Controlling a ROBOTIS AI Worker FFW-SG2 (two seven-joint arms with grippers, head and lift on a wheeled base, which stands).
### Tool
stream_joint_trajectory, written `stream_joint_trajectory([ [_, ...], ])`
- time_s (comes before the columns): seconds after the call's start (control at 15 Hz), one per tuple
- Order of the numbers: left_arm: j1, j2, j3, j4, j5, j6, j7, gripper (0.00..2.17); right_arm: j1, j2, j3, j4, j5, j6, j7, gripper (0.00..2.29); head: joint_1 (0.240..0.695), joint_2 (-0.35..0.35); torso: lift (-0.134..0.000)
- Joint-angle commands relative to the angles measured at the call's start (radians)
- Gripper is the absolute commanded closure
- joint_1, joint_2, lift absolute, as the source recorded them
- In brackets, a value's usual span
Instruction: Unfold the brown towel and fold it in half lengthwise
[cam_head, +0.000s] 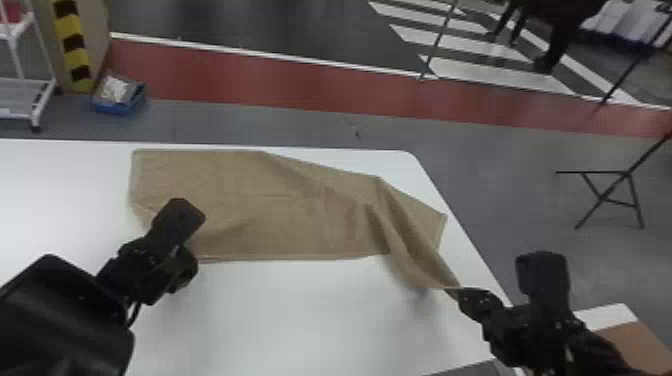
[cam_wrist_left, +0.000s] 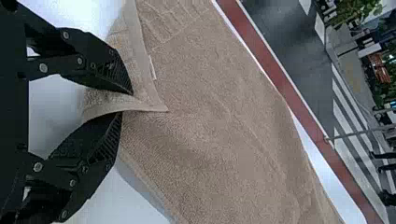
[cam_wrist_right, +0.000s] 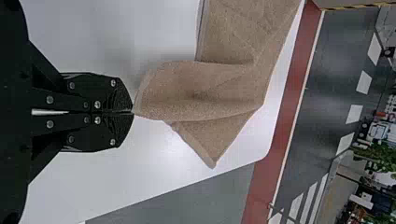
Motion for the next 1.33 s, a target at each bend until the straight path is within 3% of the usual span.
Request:
stream_joint_trajectory([
  [0.0,0.009,0.003,0.031,-0.017,0.014,0.002,-0.001,0.72,-0.001,0.000,-0.001,0.000,0.000,0.000,0.000,1.69,0.695,-0.350,-0.123],
  [0.2,0.055,0.026,0.103,-0.094,0.031,0.002,-0.017,0.72,0.000,0.000,-0.009,0.000,-0.002,0.000,0.000,1.69,0.695,-0.350,-0.123],
  [0.47,0.174,0.058,0.252,-0.246,0.111,0.012,-0.017,0.65,0.000,0.000,-0.003,0.000,0.000,-0.021,0.011,1.69,0.695,-0.350,-0.123],
  [0.6,0.199,0.074,0.292,-0.266,0.131,0.018,-0.018,0.65,-0.003,0.001,0.003,0.000,0.000,-0.028,0.018,1.69,0.695,-0.312,-0.123],
  [0.67,0.202,0.074,0.304,-0.266,0.132,0.021,-0.026,0.72,-0.003,0.001,0.005,0.000,0.000,-0.028,0.020,1.69,0.695,-0.298,-0.123],
  [0.73,0.202,0.074,0.315,-0.257,0.135,0.021,-0.050,0.95,-0.003,0.003,0.006,0.000,0.000,-0.028,0.020,1.69,0.695,-0.288,-0.123],
  [0.93,0.200,0.074,0.328,-0.235,0.137,0.018,-0.103,1.02,0.000,0.008,0.006,0.000,0.001,-0.028,0.020,1.69,0.695,-0.271,-0.123],
  [1.07,0.203,0.074,0.336,-0.238,0.145,0.015,-0.119,1.63,0.003,0.009,0.005,0.000,0.001,-0.031,0.020,1.69,0.695,-0.271,-0.123],
  [1.27,0.236,0.089,0.399,-0.275,0.166,0.015,-0.119,1.68,0.009,0.011,-0.009,-0.001,0.001,-0.061,0.020,1.69,0.695,-0.272,-0.123],
])
